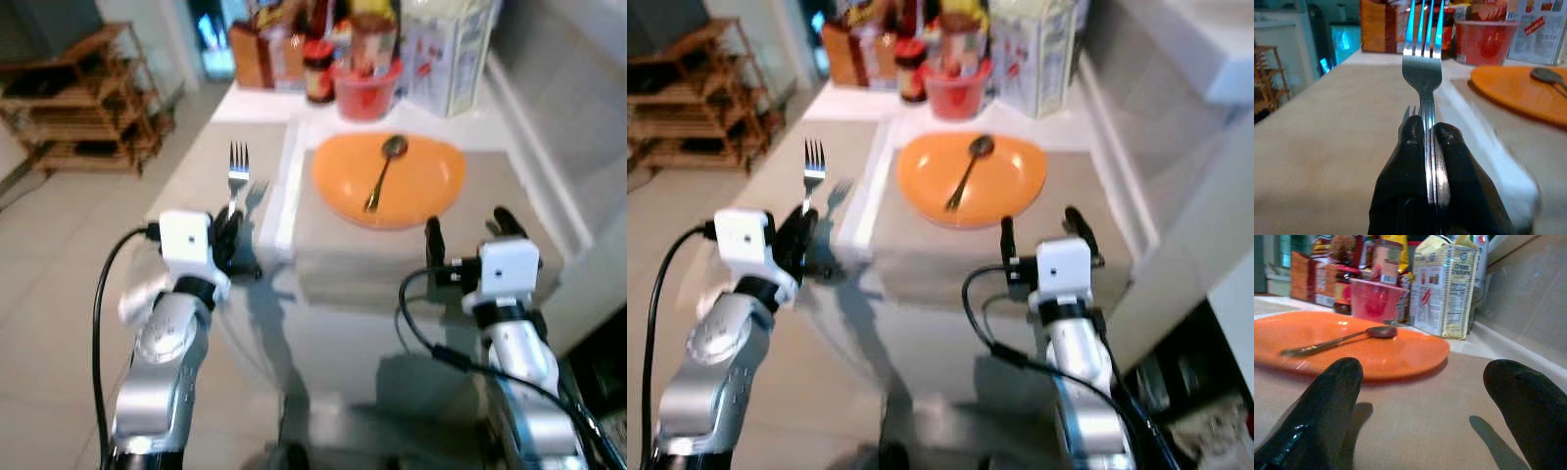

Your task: Setting the table

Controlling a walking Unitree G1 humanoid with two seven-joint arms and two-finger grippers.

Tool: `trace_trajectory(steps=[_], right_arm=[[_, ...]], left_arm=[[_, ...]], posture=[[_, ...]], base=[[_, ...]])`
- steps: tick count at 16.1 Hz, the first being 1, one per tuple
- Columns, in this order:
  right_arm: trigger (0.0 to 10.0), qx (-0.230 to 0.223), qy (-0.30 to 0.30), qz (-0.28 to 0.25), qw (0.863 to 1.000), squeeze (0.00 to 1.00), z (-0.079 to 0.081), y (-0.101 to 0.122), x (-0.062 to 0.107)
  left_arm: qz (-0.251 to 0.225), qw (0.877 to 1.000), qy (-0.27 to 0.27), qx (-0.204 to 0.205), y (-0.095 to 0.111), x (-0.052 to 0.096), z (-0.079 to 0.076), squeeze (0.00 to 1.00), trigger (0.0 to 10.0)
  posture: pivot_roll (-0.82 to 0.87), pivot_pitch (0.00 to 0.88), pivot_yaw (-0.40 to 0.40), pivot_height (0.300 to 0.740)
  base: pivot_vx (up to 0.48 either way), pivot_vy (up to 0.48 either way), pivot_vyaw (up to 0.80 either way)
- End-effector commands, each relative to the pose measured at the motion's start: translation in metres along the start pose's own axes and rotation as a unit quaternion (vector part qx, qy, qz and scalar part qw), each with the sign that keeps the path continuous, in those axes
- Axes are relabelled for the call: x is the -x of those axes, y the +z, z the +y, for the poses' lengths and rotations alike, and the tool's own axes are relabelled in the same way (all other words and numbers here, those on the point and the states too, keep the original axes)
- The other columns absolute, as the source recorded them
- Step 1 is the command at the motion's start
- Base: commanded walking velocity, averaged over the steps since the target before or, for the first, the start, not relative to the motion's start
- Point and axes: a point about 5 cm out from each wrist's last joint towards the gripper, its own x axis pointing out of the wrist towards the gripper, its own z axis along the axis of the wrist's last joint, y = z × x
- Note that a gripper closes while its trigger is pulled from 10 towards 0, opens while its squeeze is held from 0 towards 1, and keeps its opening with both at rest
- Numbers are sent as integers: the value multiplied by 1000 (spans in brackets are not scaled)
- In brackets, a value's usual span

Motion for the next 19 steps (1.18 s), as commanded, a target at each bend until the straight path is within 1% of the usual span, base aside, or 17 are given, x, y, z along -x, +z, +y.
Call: trace_trajectory(steps=[1,7,10,12,17,18,19], right_arm=[[10000,-7,9,-3,1000,0,4,0,1],[10000,-2,10,1,1000,0,2,-3,4],[10000,-1,11,2,1000,0,2,-4,4],[10000,-2,12,3,1000,0,3,-5,4],[10000,0,13,4,1000,0,3,-5,3],[10000,-6,8,-2,1000,0,0,-2,3],[10000,-9,4,-2,1000,0,-3,-2,3]], left_arm=[[0,1000,5,2,0,0,2,0,0],[0,1000,0,8,0,-1,0,0,0],[-6,1000,-6,11,3,-2,0,0,0],[-11,1000,-12,1,5,-2,0,0,0],[-13,999,-27,12,5,-4,-7,0,0],[-8,1000,-6,9,0,-3,2,0,0],[-4,1000,5,5,-3,-1,8,0,0]], posture=[[-137,0,94,736],[-146,0,97,736],[-143,0,100,736],[-141,0,102,736],[-143,0,102,736],[-147,0,103,736],[-147,0,102,736]], base=[[0,0,0],[0,0,0],[0,0,0],[0,0,0],[0,-480,0],[0,-480,0],[0,-480,0]])
